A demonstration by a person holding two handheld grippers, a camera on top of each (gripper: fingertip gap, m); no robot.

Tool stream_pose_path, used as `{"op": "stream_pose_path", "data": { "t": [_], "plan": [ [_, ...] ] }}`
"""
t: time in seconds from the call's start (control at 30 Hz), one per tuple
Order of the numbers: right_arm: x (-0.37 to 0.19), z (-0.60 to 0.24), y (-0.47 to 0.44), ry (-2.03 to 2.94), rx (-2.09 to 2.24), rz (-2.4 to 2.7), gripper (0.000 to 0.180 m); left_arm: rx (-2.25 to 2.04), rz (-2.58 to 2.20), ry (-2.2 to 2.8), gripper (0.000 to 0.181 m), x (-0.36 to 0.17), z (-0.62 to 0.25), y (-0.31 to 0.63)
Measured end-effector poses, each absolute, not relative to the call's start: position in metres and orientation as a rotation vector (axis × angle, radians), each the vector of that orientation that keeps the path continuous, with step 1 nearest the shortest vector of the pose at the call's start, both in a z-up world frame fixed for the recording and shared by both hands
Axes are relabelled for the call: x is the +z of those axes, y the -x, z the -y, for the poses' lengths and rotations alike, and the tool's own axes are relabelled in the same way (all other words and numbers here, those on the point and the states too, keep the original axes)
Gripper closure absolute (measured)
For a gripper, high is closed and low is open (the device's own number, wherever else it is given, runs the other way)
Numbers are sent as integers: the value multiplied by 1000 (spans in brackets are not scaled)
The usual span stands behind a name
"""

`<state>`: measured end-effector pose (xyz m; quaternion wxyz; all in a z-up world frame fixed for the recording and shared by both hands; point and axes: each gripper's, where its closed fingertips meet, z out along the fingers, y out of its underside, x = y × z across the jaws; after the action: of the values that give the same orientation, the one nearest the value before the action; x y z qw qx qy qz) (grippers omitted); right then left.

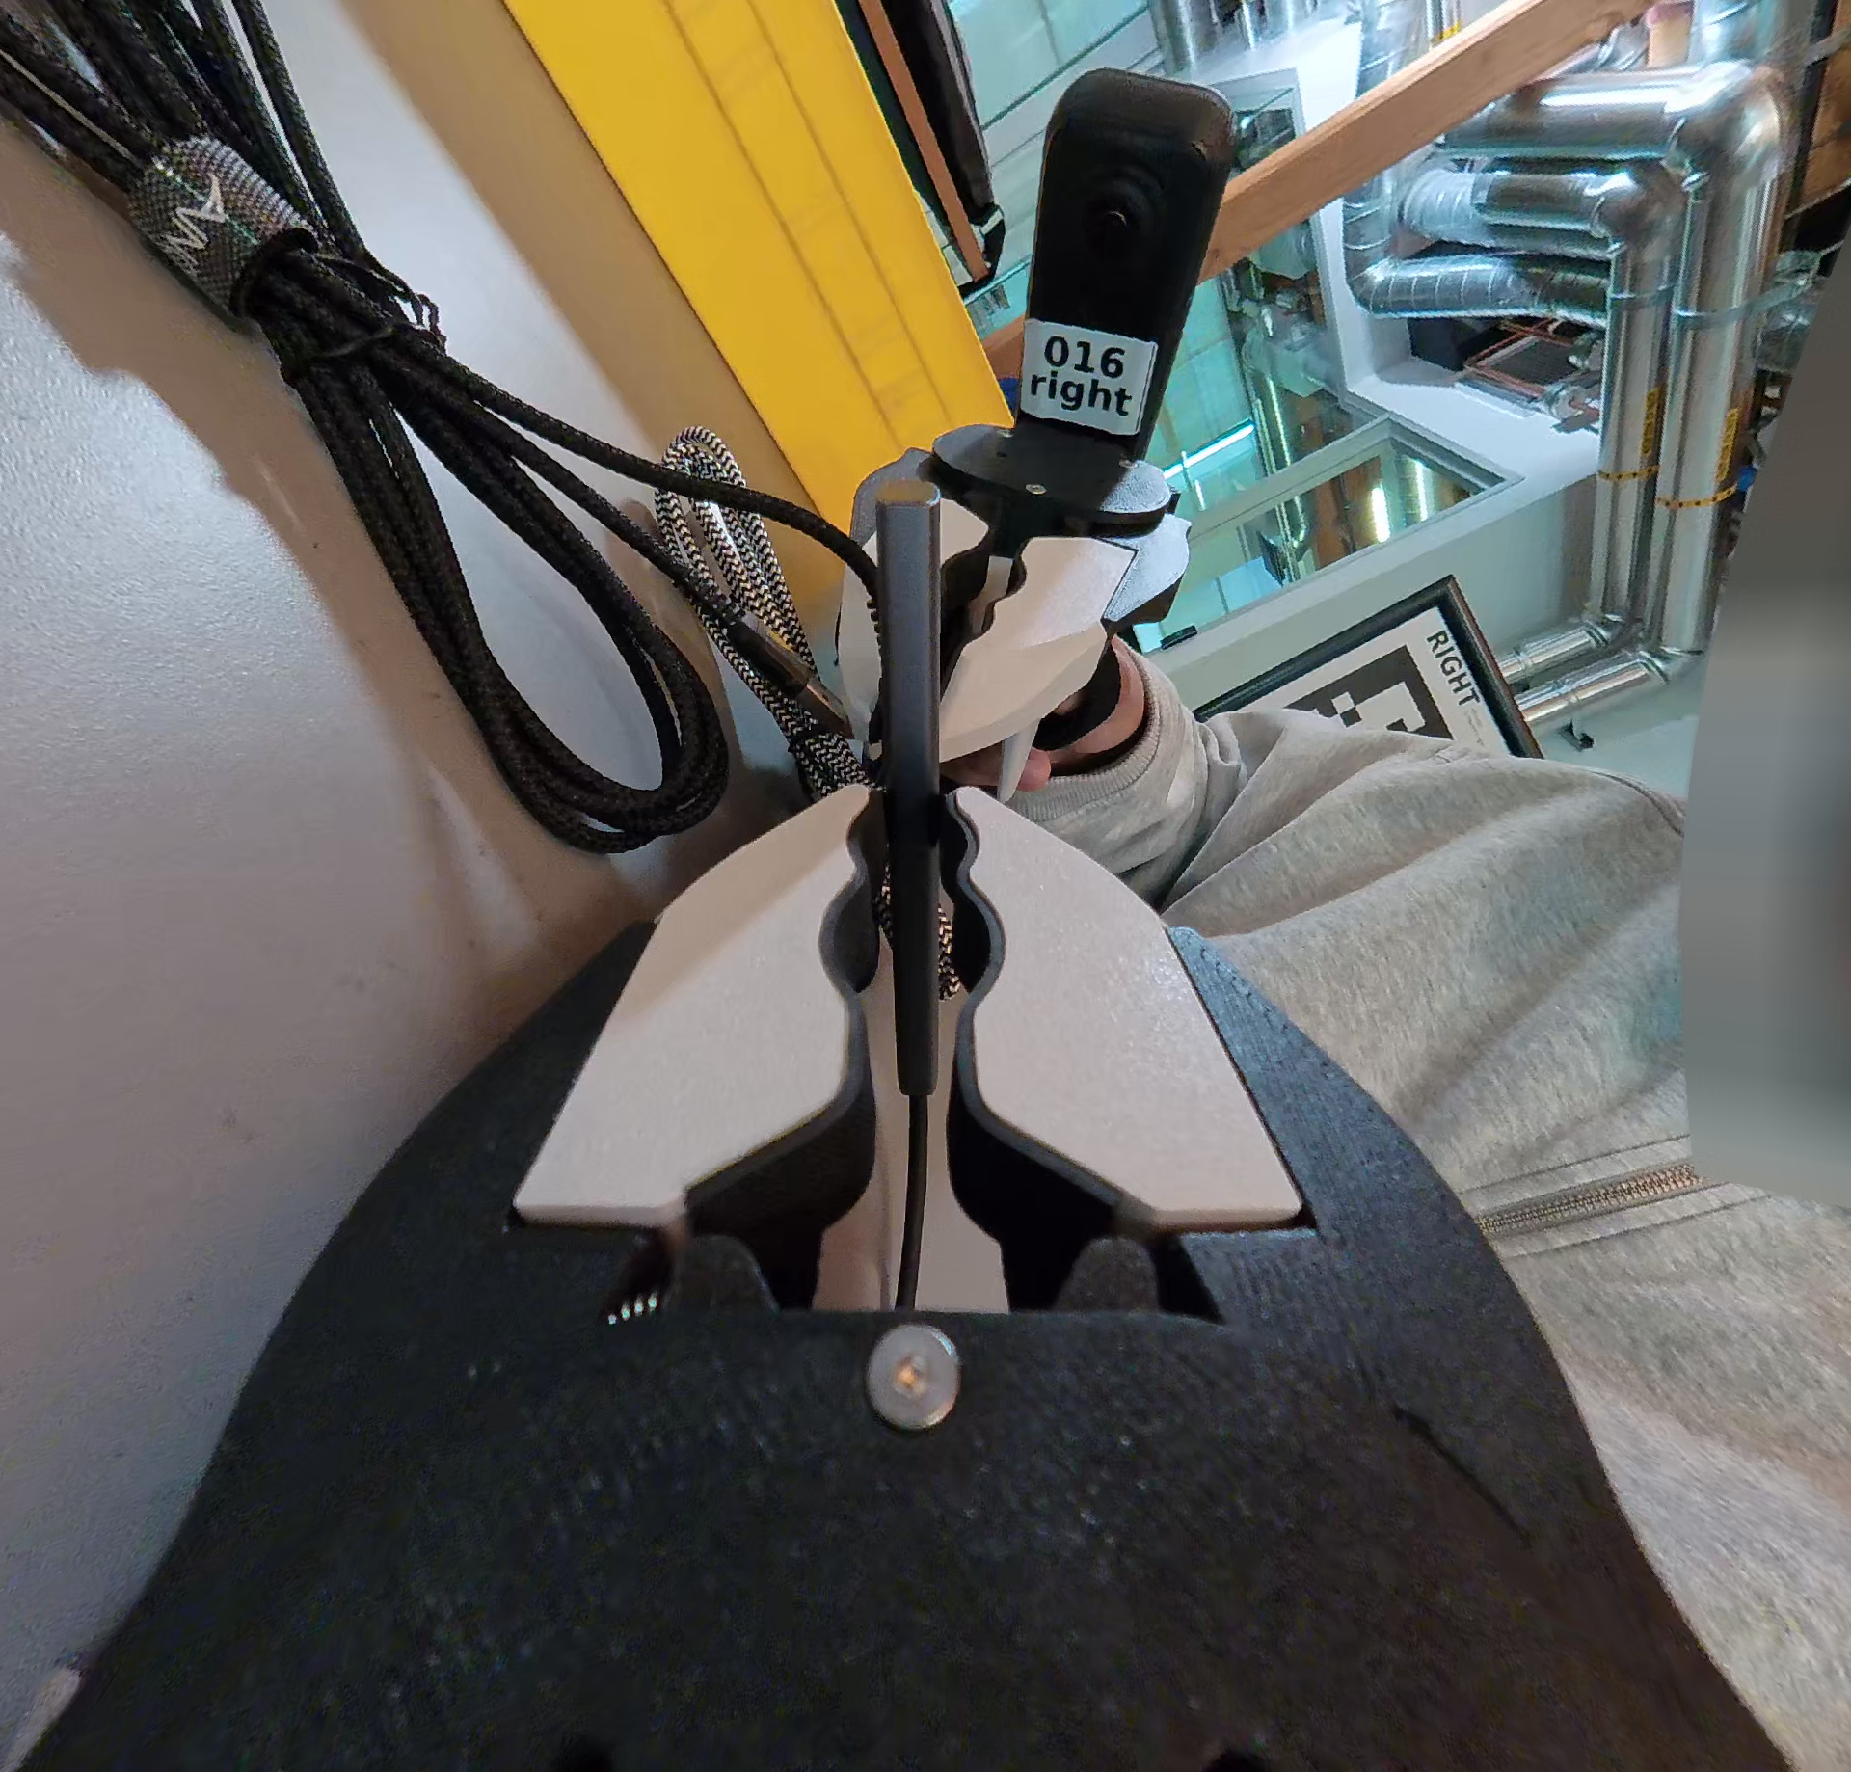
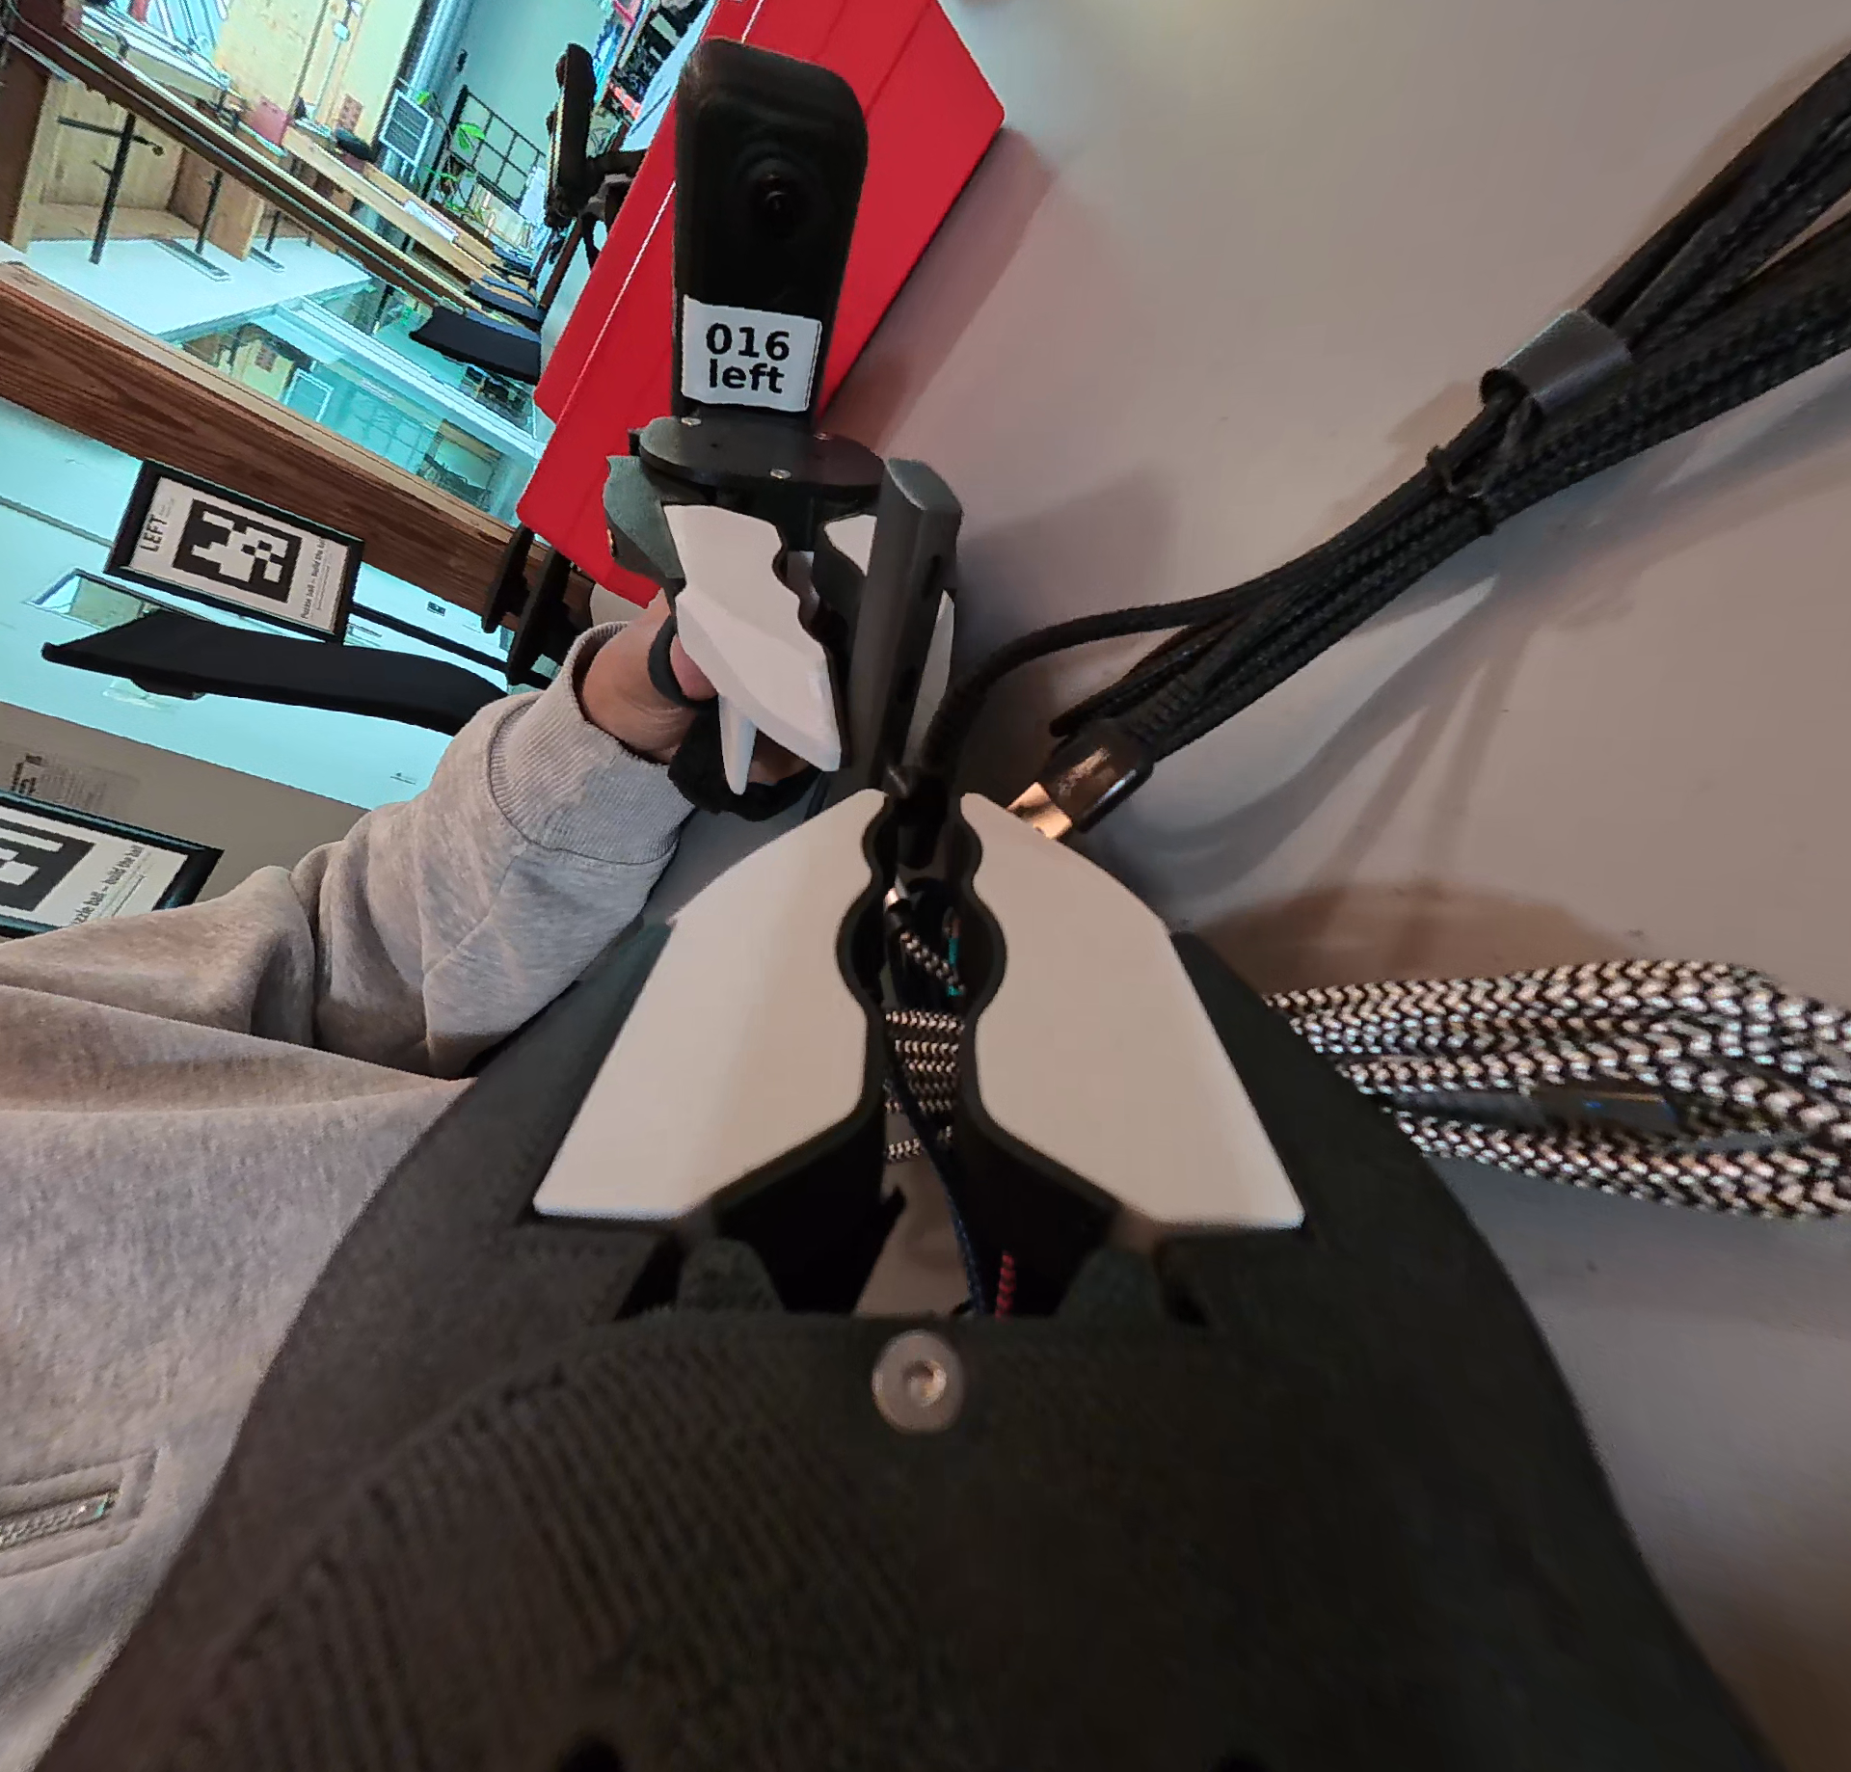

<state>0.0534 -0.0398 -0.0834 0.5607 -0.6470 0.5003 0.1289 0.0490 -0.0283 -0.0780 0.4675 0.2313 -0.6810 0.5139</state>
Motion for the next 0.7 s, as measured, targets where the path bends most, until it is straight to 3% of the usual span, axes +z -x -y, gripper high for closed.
{"op": "stream_pose_path", "data": {
  "t": [0.7],
  "plan": [
    [-83,37,-50,1648,190,-1099,157,1257,1660,-572,171,-78,28,-49]
  ]
}}
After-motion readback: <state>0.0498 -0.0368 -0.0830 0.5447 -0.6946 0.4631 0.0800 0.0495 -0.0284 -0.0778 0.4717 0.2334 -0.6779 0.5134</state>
